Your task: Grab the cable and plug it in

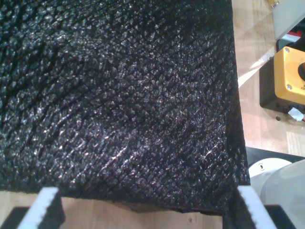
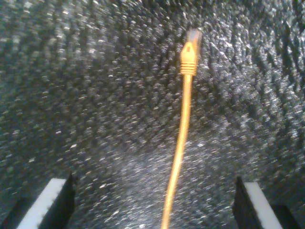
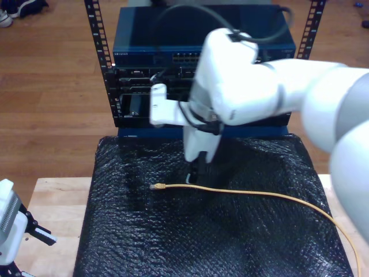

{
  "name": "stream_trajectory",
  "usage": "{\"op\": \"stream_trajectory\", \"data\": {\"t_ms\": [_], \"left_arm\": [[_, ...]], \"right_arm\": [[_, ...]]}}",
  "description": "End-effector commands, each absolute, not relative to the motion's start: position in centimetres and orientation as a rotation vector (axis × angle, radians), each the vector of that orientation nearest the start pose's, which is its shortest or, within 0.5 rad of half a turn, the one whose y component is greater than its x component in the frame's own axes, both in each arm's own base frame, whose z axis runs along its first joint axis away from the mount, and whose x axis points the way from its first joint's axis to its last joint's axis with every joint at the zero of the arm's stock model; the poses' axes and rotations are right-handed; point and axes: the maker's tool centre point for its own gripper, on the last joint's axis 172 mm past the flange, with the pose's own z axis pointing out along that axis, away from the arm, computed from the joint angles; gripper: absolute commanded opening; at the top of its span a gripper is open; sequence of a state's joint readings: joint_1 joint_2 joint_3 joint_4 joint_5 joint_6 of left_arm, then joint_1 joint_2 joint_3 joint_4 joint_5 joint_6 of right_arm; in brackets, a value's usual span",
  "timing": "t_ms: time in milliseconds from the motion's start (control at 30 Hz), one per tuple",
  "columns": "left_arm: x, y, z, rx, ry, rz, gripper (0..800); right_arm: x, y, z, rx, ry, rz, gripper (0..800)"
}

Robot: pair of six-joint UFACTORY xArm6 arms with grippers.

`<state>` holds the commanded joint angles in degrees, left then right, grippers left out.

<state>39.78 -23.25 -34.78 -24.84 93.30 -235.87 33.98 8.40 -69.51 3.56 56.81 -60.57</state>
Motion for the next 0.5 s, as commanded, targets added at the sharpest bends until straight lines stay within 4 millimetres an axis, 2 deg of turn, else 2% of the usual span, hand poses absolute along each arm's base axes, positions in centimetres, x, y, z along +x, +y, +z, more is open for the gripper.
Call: {"op": "stream_trajectory", "data": {"t_ms": [233,500], "left_arm": [[21.9,3.4,18.6,1.903,-1.522,0.427,800],[22.3,3.7,18.4,1.921,-1.530,0.429,800]], "right_arm": [[43.5,31.7,16.3,2.165,2.215,0.084,786],[42.5,33.8,13.8,2.127,2.236,0.032,787]]}}
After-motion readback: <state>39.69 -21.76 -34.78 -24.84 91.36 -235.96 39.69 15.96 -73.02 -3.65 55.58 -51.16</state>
